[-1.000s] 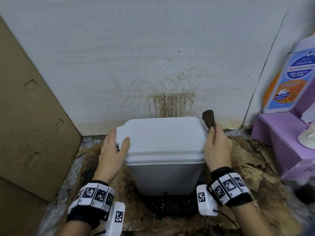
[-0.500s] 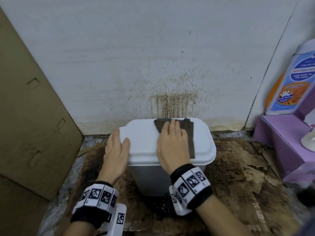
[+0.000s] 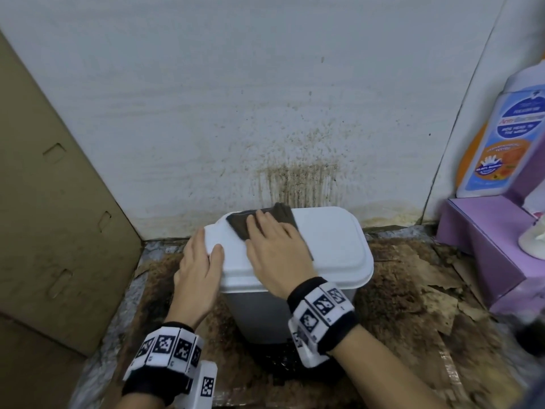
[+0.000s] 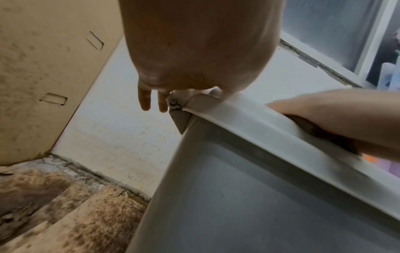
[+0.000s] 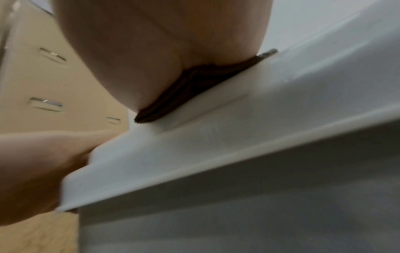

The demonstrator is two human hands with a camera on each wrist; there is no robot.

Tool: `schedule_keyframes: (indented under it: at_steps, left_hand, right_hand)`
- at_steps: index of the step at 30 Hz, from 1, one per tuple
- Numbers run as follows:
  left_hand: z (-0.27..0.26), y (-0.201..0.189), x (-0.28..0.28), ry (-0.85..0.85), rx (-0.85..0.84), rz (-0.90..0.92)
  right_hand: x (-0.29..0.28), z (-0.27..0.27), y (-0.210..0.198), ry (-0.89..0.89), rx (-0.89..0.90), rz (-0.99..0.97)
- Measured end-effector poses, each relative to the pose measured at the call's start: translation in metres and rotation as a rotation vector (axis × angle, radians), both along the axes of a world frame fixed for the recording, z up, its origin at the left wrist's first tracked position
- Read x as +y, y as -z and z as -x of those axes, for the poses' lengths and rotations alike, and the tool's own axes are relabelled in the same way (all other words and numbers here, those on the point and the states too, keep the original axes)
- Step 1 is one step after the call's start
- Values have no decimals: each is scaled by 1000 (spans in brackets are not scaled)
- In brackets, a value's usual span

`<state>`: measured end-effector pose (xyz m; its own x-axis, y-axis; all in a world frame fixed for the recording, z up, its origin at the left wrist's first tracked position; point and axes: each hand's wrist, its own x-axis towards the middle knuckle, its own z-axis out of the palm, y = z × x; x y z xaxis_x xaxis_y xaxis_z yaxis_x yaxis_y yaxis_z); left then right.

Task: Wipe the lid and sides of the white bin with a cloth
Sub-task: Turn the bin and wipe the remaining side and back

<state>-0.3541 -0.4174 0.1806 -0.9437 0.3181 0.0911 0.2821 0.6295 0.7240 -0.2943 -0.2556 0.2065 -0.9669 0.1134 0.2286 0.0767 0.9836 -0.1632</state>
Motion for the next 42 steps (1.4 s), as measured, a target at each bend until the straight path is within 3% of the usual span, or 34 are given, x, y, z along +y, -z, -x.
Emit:
schedule_keyframes:
  at_steps: [7, 9, 12, 17, 27, 37, 42]
  left_hand:
    - [0, -1, -4, 11, -102, -22]
    - [2, 0, -5, -3, -134, -47]
    - [0, -1, -3, -23, -168, -86]
    - [6, -1, -6, -38, -179, -97]
    - [5, -12, -2, -56, -170, -89]
    - [30, -42, 7, 126, -178, -82]
    - [43, -38, 8, 160, -202, -49]
  right_hand:
    - [76, -56, -6, 299, 92, 149]
    - [95, -65, -3, 379, 89, 329]
    - [109, -73, 2, 385, 118, 762]
    - [114, -80, 6, 426, 160, 1060]
    - [118, -81, 10, 366, 168, 1116]
    - [66, -107, 24, 630, 482, 1087]
    - [18, -113, 34, 683, 492, 1081]
